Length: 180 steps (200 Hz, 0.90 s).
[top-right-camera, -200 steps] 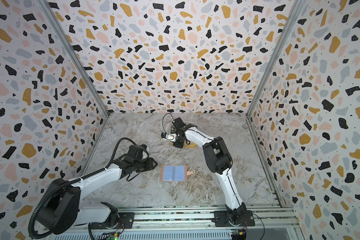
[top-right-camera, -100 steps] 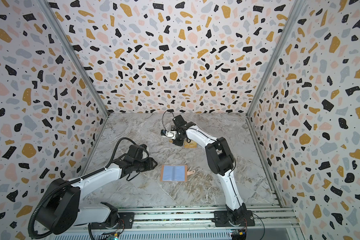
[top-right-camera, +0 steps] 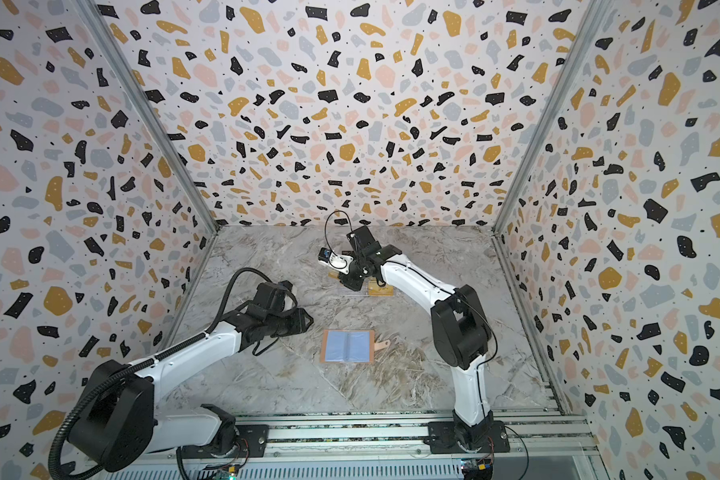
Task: Insert credit cards into a card holder
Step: Pick up the credit card from the storage box.
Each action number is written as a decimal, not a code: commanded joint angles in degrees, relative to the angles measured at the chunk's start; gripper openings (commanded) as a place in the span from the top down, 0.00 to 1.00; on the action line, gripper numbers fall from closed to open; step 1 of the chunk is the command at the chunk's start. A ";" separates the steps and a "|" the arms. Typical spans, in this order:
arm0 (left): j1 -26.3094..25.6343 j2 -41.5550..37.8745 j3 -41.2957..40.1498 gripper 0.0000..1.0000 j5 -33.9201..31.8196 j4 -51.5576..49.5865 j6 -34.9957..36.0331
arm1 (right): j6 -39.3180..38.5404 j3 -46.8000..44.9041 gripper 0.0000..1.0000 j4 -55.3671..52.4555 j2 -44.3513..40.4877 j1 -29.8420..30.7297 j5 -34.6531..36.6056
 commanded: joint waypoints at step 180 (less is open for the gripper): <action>-11.63 -3.45 -5.51 0.63 -7.00 9.80 -1.39 | 74.18 -54.34 1.00 50.72 -27.01 2.84 -16.71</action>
